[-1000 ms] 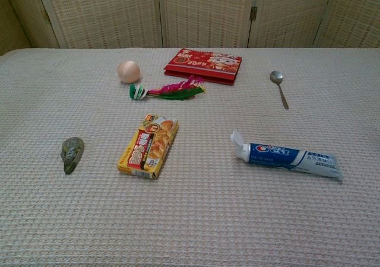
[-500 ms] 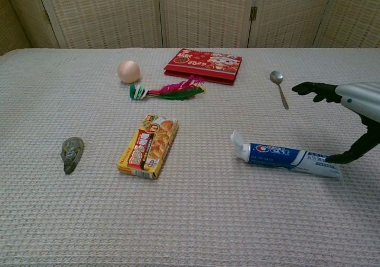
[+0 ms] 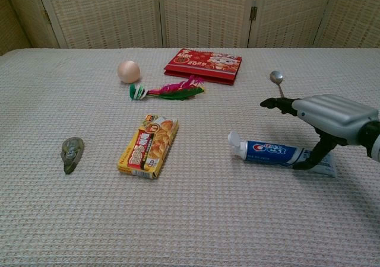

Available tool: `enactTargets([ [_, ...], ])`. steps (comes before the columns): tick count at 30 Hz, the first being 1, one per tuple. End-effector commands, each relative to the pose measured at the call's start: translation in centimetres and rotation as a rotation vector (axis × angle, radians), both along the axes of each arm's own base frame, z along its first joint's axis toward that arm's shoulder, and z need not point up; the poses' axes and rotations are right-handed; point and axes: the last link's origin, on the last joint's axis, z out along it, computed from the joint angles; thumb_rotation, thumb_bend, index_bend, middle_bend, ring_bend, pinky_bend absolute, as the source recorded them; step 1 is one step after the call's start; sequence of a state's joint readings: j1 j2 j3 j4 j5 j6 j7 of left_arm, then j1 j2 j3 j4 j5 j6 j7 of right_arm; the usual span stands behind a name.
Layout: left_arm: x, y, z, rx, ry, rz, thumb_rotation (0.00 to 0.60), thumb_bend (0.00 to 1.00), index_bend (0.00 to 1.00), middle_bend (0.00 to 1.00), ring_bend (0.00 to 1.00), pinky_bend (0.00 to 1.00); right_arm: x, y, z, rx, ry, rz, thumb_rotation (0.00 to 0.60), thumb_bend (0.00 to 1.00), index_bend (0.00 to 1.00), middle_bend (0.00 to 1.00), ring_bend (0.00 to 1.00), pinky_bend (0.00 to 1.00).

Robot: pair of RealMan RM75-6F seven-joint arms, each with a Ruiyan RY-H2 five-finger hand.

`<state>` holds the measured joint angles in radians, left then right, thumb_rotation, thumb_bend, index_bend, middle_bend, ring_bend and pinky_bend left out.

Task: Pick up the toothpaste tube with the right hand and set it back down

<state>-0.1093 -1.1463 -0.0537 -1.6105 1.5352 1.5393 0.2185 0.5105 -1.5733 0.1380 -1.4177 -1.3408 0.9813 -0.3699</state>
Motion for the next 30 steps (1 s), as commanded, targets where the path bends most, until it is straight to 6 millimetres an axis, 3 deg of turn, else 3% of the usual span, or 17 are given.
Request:
enactTargets([
  [1,0.0,0.1,-0.1,-0.002,0.001,0.0,0.6,0.24,0.15,0.1,0.09,0.0,0.1,-0.8,-0.5,0.006,0.011,-0.005,0.6,0.06,0.04,0.12,0.17,0.18],
  [7,0.0,0.1,-0.1,-0.004,0.003,0.002,0.6,0.24,0.15,0.1,0.09,0.0,0.4,-2.0,-0.2,-0.009,-0.005,-0.007,0.6,0.06,0.07,0.15,0.17,0.18],
  [15,0.0,0.3,-0.2,-0.004,0.005,0.006,0.6,0.24,0.15,0.1,0.09,0.0,1.5,-1.3,0.0,0.008,-0.031,0.067,0.6,0.06,0.3,0.32,0.28,0.24],
  [21,0.0,0.3,-0.3,-0.005,0.005,0.004,0.6,0.24,0.15,0.1,0.09,0.0,2.3,-1.2,-1.4,0.034,-0.026,0.074,0.6,0.07,0.34,0.35,0.31,0.25],
  [30,-0.4,0.2,-0.2,-0.003,0.003,0.011,0.6,0.24,0.15,0.1,0.09,0.0,2.6,-1.8,-2.1,0.036,-0.013,0.067,0.6,0.19,0.41,0.4,0.36,0.28],
])
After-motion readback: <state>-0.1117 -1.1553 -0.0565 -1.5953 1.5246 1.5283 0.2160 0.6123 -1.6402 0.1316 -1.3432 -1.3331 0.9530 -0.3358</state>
